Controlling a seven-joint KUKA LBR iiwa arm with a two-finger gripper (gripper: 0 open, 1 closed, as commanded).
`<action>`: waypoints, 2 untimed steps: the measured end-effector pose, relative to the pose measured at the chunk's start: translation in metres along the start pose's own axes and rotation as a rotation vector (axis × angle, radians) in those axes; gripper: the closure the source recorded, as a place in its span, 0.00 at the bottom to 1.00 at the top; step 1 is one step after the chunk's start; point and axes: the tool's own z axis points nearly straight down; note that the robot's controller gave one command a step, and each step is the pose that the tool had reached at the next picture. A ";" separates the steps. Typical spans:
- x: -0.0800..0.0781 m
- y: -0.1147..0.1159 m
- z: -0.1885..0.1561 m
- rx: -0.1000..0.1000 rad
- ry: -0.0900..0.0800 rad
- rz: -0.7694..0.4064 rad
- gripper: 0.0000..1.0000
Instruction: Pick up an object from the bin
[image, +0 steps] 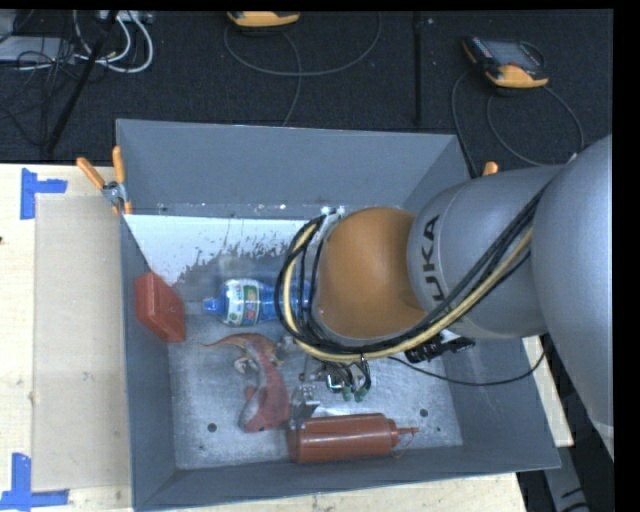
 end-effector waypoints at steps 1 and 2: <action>-0.002 0.000 -0.003 -0.001 -0.007 0.003 0.00; -0.002 0.000 -0.003 0.000 -0.007 0.002 0.00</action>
Offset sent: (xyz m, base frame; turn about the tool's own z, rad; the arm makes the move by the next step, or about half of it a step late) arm -0.0388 0.0755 -0.0558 -0.1630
